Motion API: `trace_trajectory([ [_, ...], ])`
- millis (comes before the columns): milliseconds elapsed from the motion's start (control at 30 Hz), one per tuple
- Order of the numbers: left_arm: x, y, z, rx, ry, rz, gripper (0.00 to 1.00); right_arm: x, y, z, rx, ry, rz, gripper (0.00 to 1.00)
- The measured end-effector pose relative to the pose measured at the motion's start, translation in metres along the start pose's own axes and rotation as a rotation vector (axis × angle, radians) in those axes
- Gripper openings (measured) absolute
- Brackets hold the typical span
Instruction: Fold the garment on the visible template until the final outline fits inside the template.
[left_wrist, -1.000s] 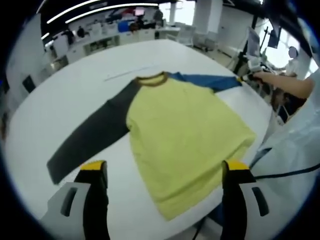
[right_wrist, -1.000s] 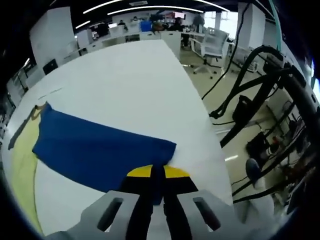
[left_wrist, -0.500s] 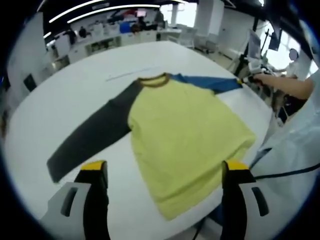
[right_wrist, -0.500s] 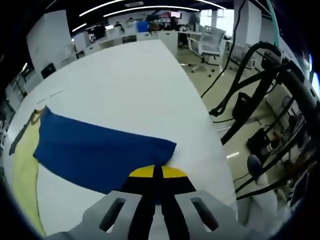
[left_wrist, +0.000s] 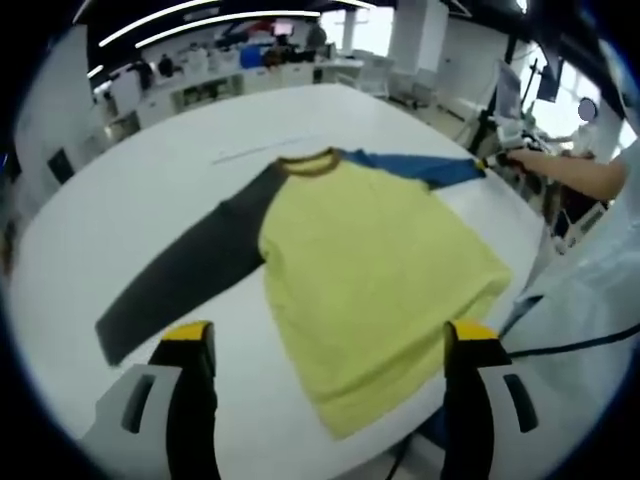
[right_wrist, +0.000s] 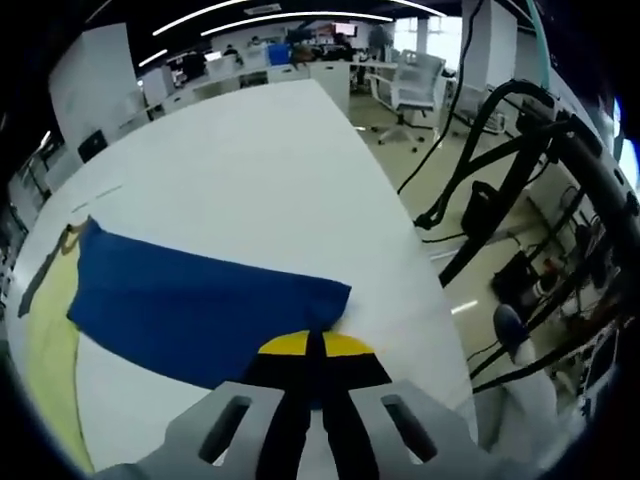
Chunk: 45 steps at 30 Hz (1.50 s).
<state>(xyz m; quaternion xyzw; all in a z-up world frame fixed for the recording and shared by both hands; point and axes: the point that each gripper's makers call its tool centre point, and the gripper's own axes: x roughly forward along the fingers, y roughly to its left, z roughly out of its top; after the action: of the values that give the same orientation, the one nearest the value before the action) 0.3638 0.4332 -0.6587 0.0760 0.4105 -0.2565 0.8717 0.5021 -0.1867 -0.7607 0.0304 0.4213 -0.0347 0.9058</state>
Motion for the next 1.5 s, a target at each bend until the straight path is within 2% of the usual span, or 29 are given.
trace_trajectory([
  [267,0.002,0.002,0.0,0.01,0.002,-0.004,0.91,-0.01,-0.002,0.009,0.009,-0.03,0.012,0.03],
  [333,0.002,0.001,0.0,0.015,0.001,-0.008,0.91,-0.008,-0.009,0.013,0.007,-0.033,0.015,0.03],
  [800,0.003,-0.001,-0.001,0.012,-0.005,-0.019,0.91,-0.027,-0.004,0.03,-0.017,-0.076,0.031,0.02],
  [933,0.002,0.0,-0.003,0.007,-0.006,-0.018,0.91,-0.034,0.0,0.034,-0.007,-0.087,0.042,0.02],
  [1067,0.001,0.0,-0.005,0.002,-0.006,-0.016,0.91,-0.04,0.011,0.029,-0.021,-0.082,0.05,0.02],
  [1233,0.001,0.0,-0.005,-0.002,-0.007,-0.015,0.91,-0.045,0.017,0.037,0.0,-0.098,0.075,0.02],
  [1500,0.001,0.001,-0.006,-0.008,-0.014,-0.01,0.91,-0.057,0.03,0.05,-0.021,-0.116,0.118,0.02],
])
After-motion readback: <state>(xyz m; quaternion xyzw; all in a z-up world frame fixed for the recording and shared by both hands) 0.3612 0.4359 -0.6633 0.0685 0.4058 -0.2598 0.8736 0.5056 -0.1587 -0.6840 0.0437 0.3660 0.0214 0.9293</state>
